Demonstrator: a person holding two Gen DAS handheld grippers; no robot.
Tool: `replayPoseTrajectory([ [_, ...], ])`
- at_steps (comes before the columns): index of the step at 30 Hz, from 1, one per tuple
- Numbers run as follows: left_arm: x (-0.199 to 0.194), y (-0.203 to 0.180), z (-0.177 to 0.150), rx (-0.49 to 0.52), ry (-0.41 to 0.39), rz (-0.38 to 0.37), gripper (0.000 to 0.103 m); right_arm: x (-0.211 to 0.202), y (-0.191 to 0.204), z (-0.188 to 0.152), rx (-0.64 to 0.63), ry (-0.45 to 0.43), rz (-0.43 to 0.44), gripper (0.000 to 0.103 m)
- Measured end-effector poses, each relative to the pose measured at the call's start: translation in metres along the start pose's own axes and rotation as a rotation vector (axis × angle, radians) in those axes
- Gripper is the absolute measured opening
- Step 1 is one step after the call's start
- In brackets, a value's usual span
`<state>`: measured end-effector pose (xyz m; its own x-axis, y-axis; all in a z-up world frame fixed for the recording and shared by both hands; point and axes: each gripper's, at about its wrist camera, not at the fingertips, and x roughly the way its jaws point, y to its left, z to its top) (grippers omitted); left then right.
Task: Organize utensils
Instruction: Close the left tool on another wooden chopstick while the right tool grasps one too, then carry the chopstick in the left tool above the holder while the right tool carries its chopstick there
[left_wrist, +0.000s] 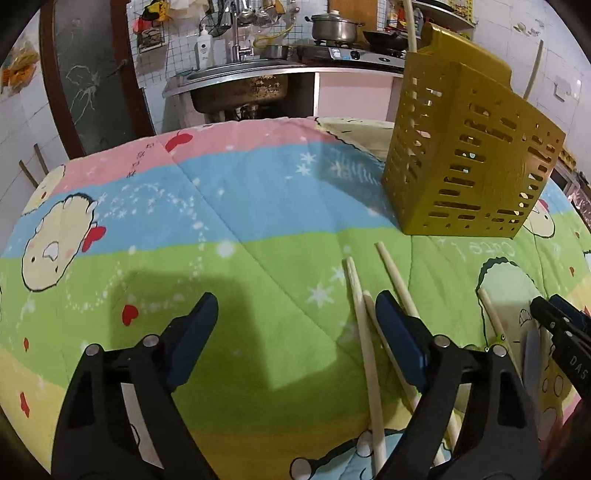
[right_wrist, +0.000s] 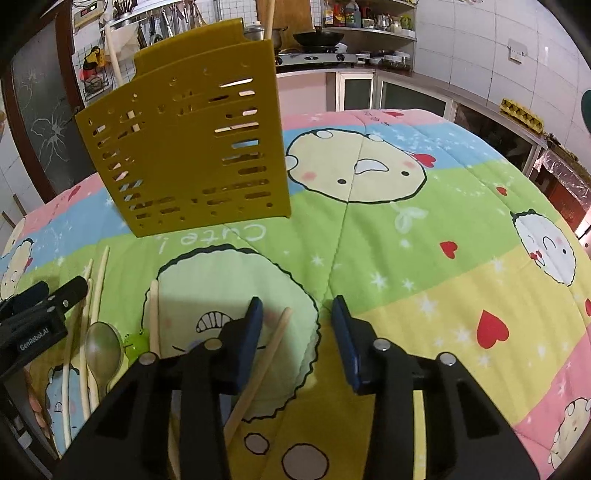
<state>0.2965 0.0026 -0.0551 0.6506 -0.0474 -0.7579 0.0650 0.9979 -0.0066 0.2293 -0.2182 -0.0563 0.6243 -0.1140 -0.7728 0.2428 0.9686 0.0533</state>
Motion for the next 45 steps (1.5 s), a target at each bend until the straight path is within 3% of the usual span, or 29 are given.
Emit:
replayPoseTrajectory([
  [10, 0.001, -0.004, -0.007, 0.030, 0.028, -0.002, 0.076, -0.002, 0.004, 0.000, -0.009, 0.008, -0.015, 0.039],
  [15, 0.005, -0.012, -0.001, 0.045, 0.036, -0.008, 0.064, -0.001, 0.005, 0.001, 0.010, 0.029, -0.018, 0.035],
  [20, 0.012, -0.018, 0.007, 0.044, 0.045, -0.020, 0.062, 0.003, 0.006, 0.005, 0.046, 0.047, -0.009, 0.027],
  [30, 0.018, -0.026, 0.019, 0.045, 0.065, -0.054, 0.024, 0.009, 0.008, 0.012, 0.070, 0.063, 0.002, 0.007],
  [36, 0.023, -0.022, 0.024, 0.017, 0.067, -0.059, 0.007, 0.010, 0.006, 0.017, 0.075, 0.065, 0.025, 0.007],
  [45, 0.004, -0.018, 0.026, -0.006, 0.019, -0.075, 0.006, -0.009, -0.003, 0.031, 0.078, -0.011, 0.036, 0.007],
])
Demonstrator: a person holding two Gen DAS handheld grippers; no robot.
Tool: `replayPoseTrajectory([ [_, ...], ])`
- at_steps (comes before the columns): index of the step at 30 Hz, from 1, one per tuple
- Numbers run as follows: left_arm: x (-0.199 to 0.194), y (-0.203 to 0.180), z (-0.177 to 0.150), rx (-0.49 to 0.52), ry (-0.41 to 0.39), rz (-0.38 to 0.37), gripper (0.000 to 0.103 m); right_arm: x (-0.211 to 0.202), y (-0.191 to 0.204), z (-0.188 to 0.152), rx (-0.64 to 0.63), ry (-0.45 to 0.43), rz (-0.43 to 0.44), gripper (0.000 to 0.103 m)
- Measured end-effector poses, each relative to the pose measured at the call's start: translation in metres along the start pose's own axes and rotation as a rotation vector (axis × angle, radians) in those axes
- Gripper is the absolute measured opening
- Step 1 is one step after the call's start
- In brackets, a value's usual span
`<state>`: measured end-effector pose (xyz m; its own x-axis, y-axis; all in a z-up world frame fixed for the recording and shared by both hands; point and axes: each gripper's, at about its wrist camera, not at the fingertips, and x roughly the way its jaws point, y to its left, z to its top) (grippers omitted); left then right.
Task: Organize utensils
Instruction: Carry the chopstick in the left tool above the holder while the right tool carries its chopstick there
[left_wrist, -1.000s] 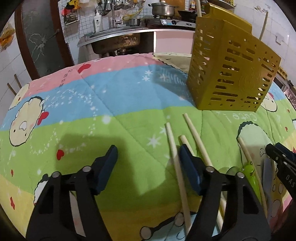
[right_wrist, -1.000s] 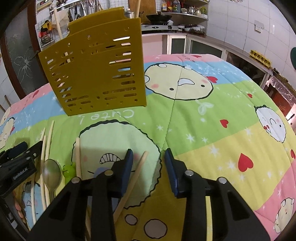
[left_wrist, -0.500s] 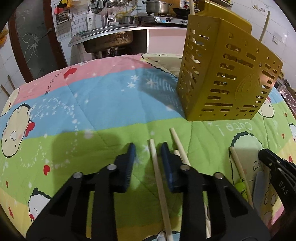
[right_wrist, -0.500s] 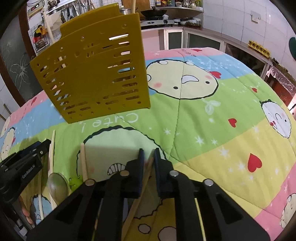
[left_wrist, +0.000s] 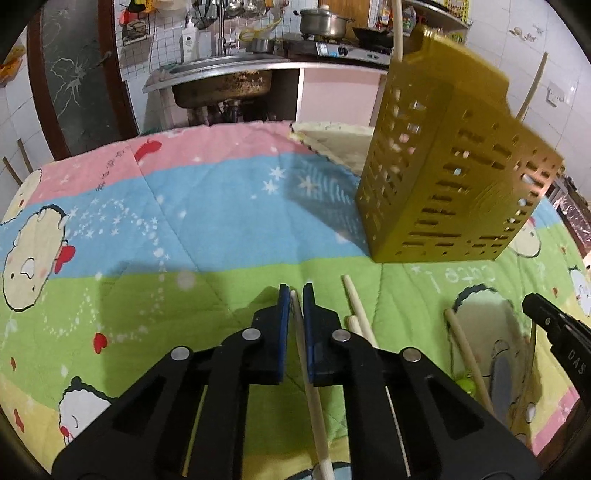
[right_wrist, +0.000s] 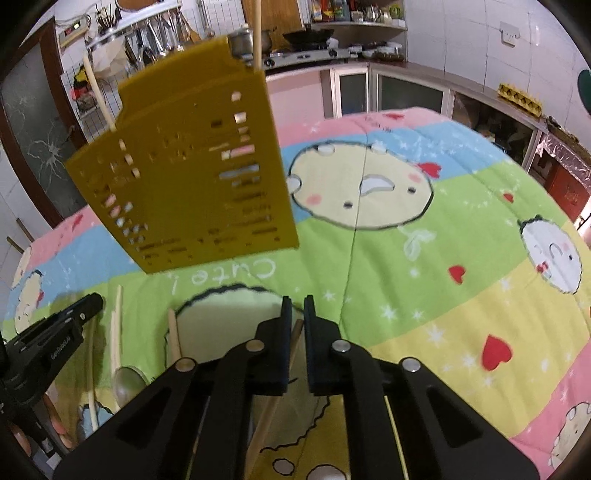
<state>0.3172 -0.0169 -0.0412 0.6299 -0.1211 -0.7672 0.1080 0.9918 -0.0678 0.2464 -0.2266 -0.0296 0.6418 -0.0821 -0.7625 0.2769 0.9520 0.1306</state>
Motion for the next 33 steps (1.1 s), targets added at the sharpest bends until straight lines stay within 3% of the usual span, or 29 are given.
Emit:
replayPoseTrajectory([
  [20, -0.109, -0.012, 0.019, 0.014, -0.352, -0.028, 0.004, -0.107, -0.006, 0.046, -0.076, -0.329, -0.006, 0.006],
  [33, -0.143, -0.015, 0.027, 0.003, -0.470, -0.041, 0.003, -0.147, -0.003, 0.066, -0.131, -0.466, 0.013, 0.005],
])
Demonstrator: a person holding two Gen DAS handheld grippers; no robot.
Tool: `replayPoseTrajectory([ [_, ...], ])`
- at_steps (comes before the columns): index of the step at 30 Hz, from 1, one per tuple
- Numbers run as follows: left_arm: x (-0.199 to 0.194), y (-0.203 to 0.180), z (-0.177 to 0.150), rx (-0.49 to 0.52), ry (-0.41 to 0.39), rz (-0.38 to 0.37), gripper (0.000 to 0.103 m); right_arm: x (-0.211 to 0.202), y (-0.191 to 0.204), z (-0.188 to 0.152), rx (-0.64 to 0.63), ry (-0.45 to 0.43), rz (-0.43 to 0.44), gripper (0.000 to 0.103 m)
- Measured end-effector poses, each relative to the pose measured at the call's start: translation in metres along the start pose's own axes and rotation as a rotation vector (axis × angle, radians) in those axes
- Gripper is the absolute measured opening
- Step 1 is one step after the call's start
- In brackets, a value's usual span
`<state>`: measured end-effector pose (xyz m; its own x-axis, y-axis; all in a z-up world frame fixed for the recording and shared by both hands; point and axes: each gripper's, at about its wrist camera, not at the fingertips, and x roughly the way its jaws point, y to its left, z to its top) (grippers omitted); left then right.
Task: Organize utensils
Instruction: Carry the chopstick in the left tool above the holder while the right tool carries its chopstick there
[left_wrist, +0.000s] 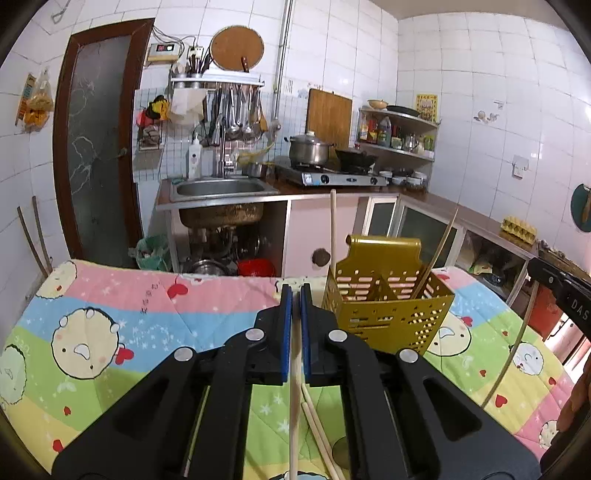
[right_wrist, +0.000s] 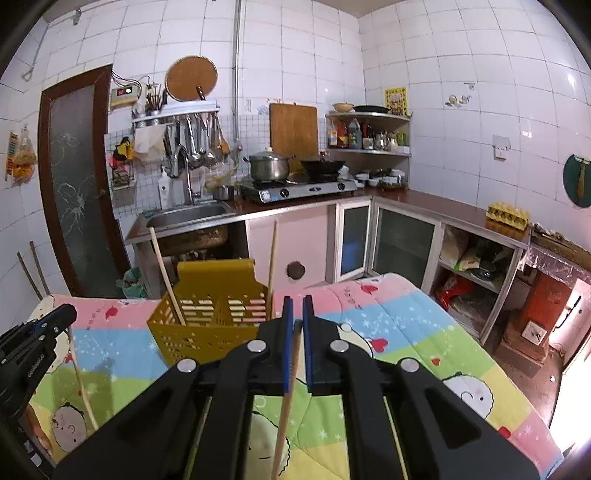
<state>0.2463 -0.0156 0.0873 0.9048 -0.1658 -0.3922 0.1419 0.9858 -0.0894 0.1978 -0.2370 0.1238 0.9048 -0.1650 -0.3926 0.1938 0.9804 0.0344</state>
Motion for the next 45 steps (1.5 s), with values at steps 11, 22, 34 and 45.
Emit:
replayPoseTrajectory([
  [11, -0.009, -0.004, 0.017, -0.004, -0.065, -0.011, 0.003, -0.005, 0.003, 0.010, -0.026, -0.037, 0.023, 0.005],
  [22, -0.001, -0.003, 0.022, -0.005, -0.057, -0.012, 0.003, 0.032, -0.009, -0.006, 0.011, 0.069, 0.028, 0.005],
  [34, 0.036, 0.013, 0.031, -0.035, -0.017, -0.011, 0.003, 0.116, -0.045, -0.063, 0.125, 0.283, 0.031, 0.030],
  [45, 0.043, 0.013, 0.026, -0.026, -0.022, -0.020, 0.004, 0.124, -0.017, -0.121, 0.038, 0.428, 0.033, 0.035],
])
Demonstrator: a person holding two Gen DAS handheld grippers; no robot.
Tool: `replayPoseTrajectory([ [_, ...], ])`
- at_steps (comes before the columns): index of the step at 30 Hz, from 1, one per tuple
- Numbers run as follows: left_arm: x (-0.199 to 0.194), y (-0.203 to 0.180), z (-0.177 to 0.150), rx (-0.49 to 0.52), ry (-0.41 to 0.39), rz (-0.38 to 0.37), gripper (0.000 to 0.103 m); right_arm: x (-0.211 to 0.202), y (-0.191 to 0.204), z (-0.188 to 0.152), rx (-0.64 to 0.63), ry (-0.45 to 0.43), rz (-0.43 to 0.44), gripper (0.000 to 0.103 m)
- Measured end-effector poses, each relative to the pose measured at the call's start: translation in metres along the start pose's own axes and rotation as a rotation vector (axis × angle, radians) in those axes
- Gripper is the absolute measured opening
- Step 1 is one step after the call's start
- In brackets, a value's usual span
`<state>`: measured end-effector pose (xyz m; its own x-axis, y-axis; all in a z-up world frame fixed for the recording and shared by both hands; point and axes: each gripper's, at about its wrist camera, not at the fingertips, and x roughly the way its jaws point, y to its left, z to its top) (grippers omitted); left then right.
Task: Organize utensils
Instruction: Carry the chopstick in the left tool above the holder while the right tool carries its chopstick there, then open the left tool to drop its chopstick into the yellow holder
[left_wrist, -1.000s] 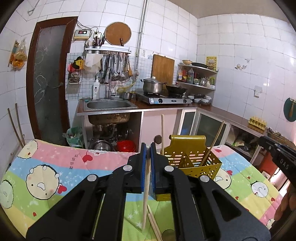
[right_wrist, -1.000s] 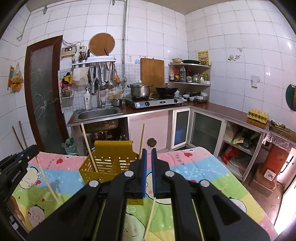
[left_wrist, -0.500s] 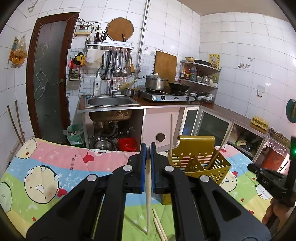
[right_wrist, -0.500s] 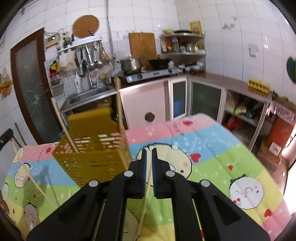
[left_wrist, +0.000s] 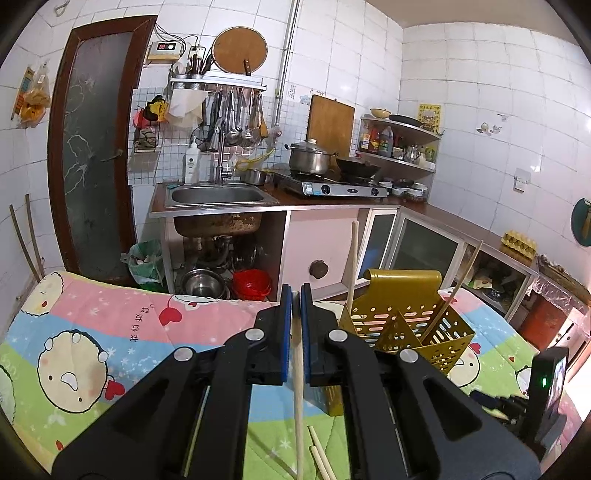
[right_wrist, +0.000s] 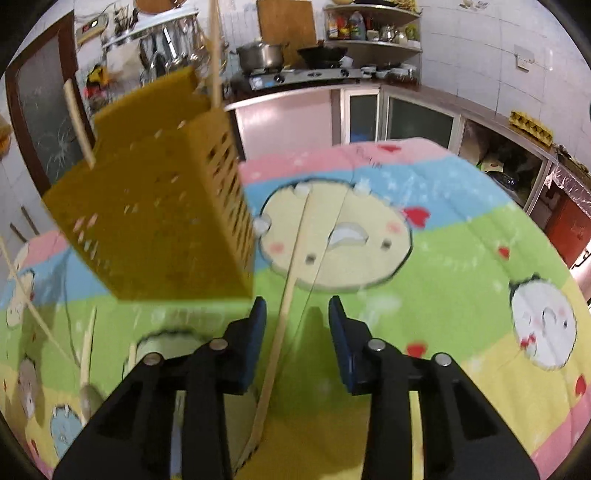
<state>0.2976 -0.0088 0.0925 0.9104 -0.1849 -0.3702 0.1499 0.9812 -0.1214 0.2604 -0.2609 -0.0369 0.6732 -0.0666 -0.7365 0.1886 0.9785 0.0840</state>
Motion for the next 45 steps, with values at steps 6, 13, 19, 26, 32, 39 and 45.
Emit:
replayPoseTrajectory([
  [6, -0.002, -0.001, -0.001, 0.002, -0.004, 0.001, 0.004, -0.006, 0.014, -0.023, -0.045, 0.027, -0.042, 0.032],
  [13, -0.007, -0.002, -0.004, 0.011, -0.005, 0.008, 0.004, -0.006, 0.018, -0.037, -0.053, 0.040, -0.070, 0.011],
  [19, -0.010, 0.000, -0.003, -0.004, -0.001, 0.004, 0.004, -0.027, 0.019, -0.029, -0.074, -0.035, -0.087, 0.006],
  [26, -0.018, 0.003, -0.002, -0.016, -0.014, 0.000, 0.004, -0.078, 0.012, 0.000, -0.079, -0.148, -0.076, 0.006],
  [32, -0.031, 0.001, 0.004, -0.014, -0.054, -0.002, 0.003, -0.113, 0.006, 0.021, -0.066, -0.227, -0.062, 0.006],
  [39, -0.043, -0.003, 0.015, -0.011, -0.082, -0.006, 0.000, -0.139, 0.008, 0.043, -0.078, -0.296, -0.048, 0.006],
  [45, -0.050, -0.008, 0.022, 0.007, -0.104, -0.007, 0.000, -0.161, 0.015, 0.059, -0.096, -0.348, -0.032, 0.006],
])
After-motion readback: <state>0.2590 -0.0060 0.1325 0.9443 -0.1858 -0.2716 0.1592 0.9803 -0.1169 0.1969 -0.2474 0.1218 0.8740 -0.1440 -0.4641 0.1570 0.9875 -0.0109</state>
